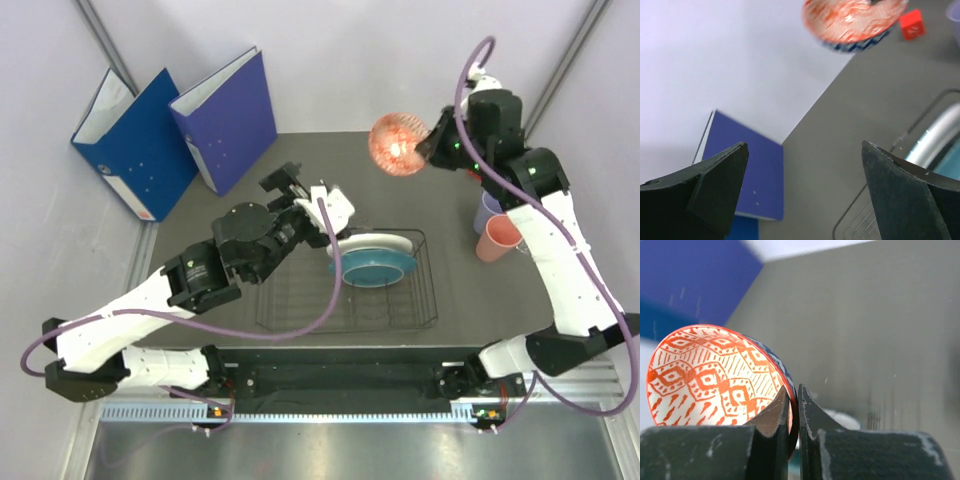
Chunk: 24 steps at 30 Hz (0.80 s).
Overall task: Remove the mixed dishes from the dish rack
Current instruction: Place the bowl at the center of the board.
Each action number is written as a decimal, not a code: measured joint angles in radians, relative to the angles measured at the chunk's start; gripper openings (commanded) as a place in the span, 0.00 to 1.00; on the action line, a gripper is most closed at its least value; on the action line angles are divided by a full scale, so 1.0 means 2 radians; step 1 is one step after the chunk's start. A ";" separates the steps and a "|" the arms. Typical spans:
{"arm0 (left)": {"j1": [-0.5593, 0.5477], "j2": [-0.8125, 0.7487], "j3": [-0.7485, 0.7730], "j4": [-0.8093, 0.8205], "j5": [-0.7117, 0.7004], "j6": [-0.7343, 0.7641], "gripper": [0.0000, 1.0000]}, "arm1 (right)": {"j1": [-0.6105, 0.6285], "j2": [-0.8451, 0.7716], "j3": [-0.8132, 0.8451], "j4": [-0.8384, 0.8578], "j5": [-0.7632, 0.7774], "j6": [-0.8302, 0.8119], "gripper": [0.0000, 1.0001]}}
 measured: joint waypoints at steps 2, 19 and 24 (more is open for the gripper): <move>0.010 0.010 0.000 0.025 -0.034 -0.043 0.99 | -0.040 0.018 0.000 0.022 -0.009 0.019 0.00; 0.156 0.035 -0.050 -0.037 -0.009 -0.420 0.99 | -0.116 0.337 0.087 0.056 0.053 0.049 0.00; 0.157 0.035 -0.057 -0.038 -0.008 -0.427 0.99 | -0.137 0.351 0.077 0.062 0.064 0.047 0.00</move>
